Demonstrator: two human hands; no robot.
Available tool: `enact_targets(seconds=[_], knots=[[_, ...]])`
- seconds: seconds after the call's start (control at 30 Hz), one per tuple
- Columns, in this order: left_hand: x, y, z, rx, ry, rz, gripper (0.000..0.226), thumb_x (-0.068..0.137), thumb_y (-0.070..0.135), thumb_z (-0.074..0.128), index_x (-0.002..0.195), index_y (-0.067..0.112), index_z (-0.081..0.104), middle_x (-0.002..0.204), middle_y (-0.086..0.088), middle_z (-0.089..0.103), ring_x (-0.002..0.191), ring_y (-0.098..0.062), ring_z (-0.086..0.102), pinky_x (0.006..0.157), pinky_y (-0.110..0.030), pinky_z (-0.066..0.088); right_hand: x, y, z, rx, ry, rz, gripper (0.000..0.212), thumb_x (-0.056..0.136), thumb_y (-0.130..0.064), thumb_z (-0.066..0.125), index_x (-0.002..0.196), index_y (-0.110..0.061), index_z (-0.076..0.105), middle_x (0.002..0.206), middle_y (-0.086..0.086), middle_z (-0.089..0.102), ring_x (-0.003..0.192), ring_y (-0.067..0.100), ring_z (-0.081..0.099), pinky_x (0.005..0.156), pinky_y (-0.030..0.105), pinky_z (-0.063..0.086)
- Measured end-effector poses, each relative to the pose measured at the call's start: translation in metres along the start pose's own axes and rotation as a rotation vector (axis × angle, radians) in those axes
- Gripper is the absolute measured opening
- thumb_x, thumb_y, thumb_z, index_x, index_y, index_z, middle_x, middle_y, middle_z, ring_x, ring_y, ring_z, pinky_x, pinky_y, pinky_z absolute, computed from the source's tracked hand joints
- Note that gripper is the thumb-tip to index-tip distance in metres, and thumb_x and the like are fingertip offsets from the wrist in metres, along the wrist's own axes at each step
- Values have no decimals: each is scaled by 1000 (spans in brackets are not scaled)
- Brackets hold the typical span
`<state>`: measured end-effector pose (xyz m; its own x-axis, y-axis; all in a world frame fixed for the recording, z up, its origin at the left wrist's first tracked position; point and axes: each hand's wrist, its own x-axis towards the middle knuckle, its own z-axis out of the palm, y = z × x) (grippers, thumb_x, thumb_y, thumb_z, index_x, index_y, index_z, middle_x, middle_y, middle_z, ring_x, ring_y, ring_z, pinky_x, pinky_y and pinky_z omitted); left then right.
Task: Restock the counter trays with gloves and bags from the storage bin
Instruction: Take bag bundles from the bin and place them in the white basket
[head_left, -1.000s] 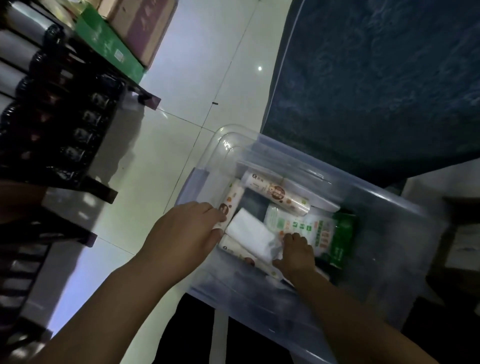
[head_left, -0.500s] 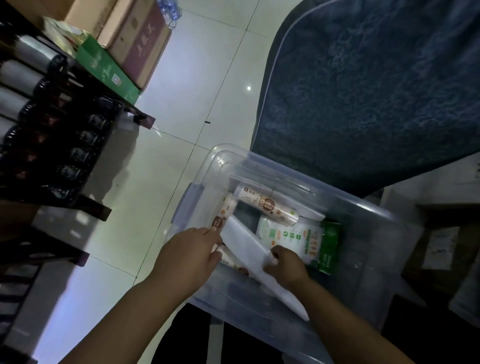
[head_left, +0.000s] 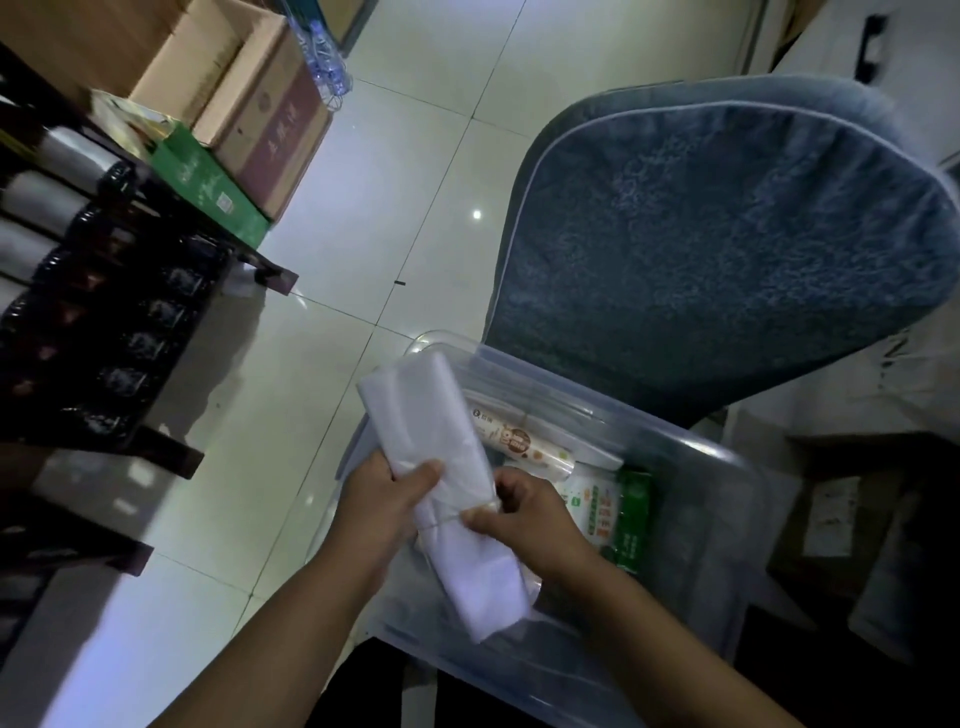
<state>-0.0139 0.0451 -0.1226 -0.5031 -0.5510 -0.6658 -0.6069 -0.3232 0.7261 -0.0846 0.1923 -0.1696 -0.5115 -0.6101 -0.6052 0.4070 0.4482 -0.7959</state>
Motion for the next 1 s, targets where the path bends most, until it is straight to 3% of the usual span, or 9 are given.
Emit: enact_targets(seconds=[0.07, 0.13, 0.2, 0.33, 0.5, 0.7, 0.87, 0.93, 1.0], knots=[[3, 2, -4, 64, 96, 44, 21, 83, 12, 67, 77, 29, 57, 78, 14, 65, 66, -2, 63, 51, -17, 46, 13, 7, -8, -207, 81, -77, 14, 81, -23, 71, 88, -33, 65, 92, -5, 68, 87, 13, 63, 71, 17, 51], [6, 1, -13, 144, 193, 70, 21, 83, 17, 67, 76, 31, 53, 78, 14, 61, 73, -5, 59, 55, -20, 42, 31, 20, -25, -612, 210, -133, 23, 87, -26, 64, 110, -25, 63, 113, 0, 63, 104, 19, 57, 84, 24, 46], [11, -4, -24, 187, 265, 75, 14, 84, 21, 66, 82, 29, 54, 80, 13, 60, 76, -7, 58, 57, -20, 41, 50, 33, -40, -857, 271, -133, 35, 92, -23, 56, 125, -15, 55, 128, 9, 56, 116, 25, 50, 94, 30, 40], [15, -11, -40, 183, 299, 68, 21, 83, 24, 65, 103, 23, 57, 89, 12, 63, 79, -7, 60, 57, -19, 41, 89, 55, -44, -1104, 279, -89, 45, 92, -10, 51, 136, -5, 41, 135, 17, 50, 122, 30, 47, 104, 34, 34], [15, -15, -46, 227, 297, 67, 26, 83, 24, 65, 107, 19, 59, 92, 5, 66, 78, -9, 62, 58, -16, 41, 111, 75, -34, -1213, 272, 87, 72, 87, 0, 51, 147, -5, 12, 148, 17, 32, 133, 29, 34, 108, 33, 33], [13, -19, -41, 211, 274, 75, 17, 83, 21, 64, 99, 24, 59, 88, 11, 66, 79, -5, 61, 59, -16, 41, 122, 75, -25, -1309, 260, 144, 79, 81, 0, 61, 145, -5, 14, 145, 21, 30, 126, 34, 38, 94, 36, 48], [15, -25, -37, 206, 269, 62, 15, 82, 19, 65, 89, 32, 58, 86, 12, 66, 80, -3, 61, 62, -18, 42, 128, 78, -22, -1298, 283, 150, 56, 86, -3, 56, 137, -3, 33, 135, 21, 43, 115, 31, 50, 84, 37, 51], [15, -26, -35, 209, 271, 62, 17, 82, 18, 65, 83, 34, 58, 84, 12, 66, 78, -1, 62, 61, -18, 42, 130, 79, -22, -1295, 288, 126, 39, 83, -2, 58, 121, -2, 50, 125, 20, 51, 102, 30, 58, 74, 37, 52], [15, -26, -33, 214, 272, 62, 20, 82, 17, 66, 80, 36, 57, 82, 12, 66, 75, 4, 62, 61, -18, 42, 129, 73, -23, -1341, 280, 60, 13, 73, -2, 69, 86, -1, 65, 95, 20, 64, 78, 31, 63, 61, 34, 51]])
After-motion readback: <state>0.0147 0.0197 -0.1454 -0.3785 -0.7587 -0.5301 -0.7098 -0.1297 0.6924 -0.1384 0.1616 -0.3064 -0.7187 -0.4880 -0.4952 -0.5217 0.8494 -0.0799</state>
